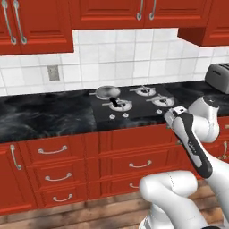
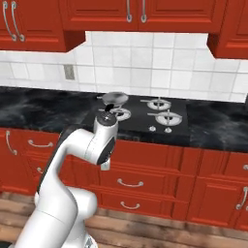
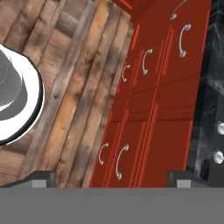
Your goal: Move the pot and pan from the stove into the sink.
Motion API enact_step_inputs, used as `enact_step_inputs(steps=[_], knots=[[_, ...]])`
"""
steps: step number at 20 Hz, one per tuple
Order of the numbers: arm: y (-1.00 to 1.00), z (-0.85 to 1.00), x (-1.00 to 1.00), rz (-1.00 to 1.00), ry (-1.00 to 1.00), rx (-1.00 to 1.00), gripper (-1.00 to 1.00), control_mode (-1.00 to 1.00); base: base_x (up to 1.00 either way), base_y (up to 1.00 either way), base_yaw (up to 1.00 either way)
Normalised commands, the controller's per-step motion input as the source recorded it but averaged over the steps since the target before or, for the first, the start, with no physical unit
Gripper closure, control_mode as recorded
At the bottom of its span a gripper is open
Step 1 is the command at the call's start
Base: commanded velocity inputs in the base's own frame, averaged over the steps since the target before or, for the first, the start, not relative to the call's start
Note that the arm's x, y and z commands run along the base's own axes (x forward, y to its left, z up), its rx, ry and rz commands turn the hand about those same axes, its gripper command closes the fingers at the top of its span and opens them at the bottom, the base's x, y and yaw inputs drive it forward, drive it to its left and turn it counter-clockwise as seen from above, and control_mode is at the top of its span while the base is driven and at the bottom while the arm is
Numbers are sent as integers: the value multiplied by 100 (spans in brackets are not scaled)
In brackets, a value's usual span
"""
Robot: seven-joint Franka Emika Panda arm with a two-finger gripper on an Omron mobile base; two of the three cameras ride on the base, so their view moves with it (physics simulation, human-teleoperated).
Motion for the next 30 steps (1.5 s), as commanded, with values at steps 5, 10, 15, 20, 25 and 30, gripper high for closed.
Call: enact_step_inputs(steps=[5, 10, 15, 20, 25, 30], knots=[[0, 0, 0, 0, 0, 0, -100, 100, 0, 76, -10], [0, 0, 0, 0, 0, 0, -100, 100, 8, 4, -1], [0, 0, 0, 0, 0, 0, -100, 100, 58, 35, -9], [0, 0, 0, 0, 0, 0, -100, 100, 67, 40, -9], [0, 0, 0, 0, 0, 0, -100, 100, 67, 39, -9], [0, 0, 0, 0, 0, 0, -100, 100, 67, 34, -9]])
